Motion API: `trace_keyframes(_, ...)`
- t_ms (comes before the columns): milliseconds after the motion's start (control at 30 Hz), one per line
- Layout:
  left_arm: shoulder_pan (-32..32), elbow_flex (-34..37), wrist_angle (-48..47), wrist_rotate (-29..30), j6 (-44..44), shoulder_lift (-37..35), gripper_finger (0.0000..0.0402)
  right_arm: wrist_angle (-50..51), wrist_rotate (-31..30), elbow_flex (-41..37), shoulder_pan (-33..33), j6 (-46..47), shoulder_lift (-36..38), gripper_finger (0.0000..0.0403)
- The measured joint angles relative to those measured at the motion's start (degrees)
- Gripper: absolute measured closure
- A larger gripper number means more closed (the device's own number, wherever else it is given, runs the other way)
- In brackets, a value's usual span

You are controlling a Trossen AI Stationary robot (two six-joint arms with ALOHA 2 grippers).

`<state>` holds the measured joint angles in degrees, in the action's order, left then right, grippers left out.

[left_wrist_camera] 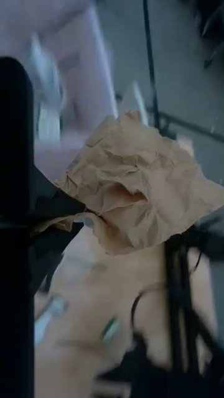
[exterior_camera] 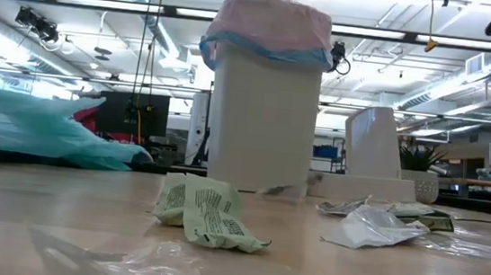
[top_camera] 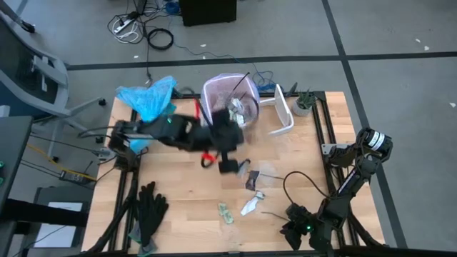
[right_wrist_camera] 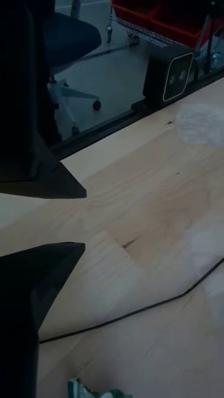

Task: Place trash/remove bag and relplace
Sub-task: Put the brown napkin and blue carton paper into the trash bin

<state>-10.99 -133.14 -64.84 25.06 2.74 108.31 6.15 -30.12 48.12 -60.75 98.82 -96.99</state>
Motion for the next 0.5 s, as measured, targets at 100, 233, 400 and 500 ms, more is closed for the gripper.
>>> trace_keyframes(100, 3.07, 0.0, 1.27, 0.49, -2.72, -1.7, 0.0396, 0.25, -0.6, 0.0, 0.07, -0.05, 0.0, 0.0292)
trace_keyframes(233, 7.46, 0.0, 1.13, 0.61, -5.68, -2.4, 0.0396, 0.38, -1.37, 0.0, 0.11, -0.04, 0.0, 0.0292)
trace_keyframes(400, 12.93, 0.19, 0.21, 1.16, -6.69, -2.07, 0.0383, 0.4, -2.44, 0.0, 0.11, -0.01, 0.0, 0.0292)
trace_keyframes(500, 16.14, 0.31, -3.14, 1.33, -6.56, -1.86, 0.0362, 0.38, -3.65, 0.0, 0.15, 0.12, 0.0, 0.0292)
